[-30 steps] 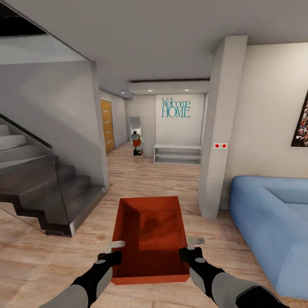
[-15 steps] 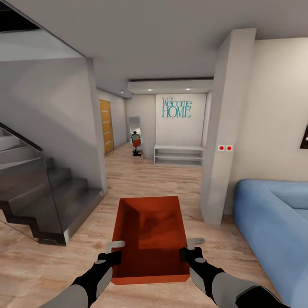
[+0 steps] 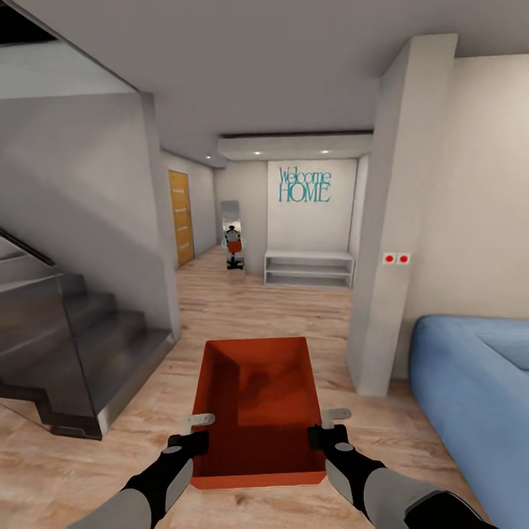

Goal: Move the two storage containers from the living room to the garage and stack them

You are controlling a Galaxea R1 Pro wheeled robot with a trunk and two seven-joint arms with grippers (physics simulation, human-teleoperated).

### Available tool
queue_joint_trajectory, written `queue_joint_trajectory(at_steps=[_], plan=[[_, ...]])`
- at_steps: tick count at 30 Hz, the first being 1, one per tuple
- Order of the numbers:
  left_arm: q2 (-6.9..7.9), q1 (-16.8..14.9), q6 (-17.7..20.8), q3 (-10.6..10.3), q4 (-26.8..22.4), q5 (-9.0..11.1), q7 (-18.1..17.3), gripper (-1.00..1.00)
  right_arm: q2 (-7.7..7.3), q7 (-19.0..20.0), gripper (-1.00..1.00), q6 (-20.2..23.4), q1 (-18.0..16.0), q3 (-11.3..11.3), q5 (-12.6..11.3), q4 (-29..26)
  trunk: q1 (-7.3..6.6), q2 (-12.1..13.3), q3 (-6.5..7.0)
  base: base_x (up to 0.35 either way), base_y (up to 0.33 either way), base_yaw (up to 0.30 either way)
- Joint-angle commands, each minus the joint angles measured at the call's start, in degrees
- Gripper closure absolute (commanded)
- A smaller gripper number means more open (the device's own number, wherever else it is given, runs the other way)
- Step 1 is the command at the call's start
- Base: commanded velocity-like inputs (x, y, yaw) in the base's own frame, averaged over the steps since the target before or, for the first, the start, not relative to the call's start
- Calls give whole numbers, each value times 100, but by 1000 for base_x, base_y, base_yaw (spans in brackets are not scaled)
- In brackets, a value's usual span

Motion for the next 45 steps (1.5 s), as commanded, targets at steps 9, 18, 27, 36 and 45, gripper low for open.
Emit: queue_joint_trajectory(at_steps=[9,18,27,36,45], plan=[[60,0,11,41,10,49,95,100,8,-18,100,-451,-7,-103,16,-14,5,-8,-10,322,0,0],[61,0,15,46,10,51,95,100,8,-18,100,-456,-7,-103,16,-14,5,-8,-10,322,0,0],[60,0,15,42,10,51,95,100,8,-18,100,-456,-7,-103,16,-14,5,-8,-10,322,0,0],[69,0,15,46,10,49,95,100,8,-18,100,-456,-7,-103,16,-14,5,-8,-10,322,0,0],[67,0,15,43,10,49,95,100,8,-18,100,-456,-7,-103,16,-14,5,-8,-10,322,0,0]])
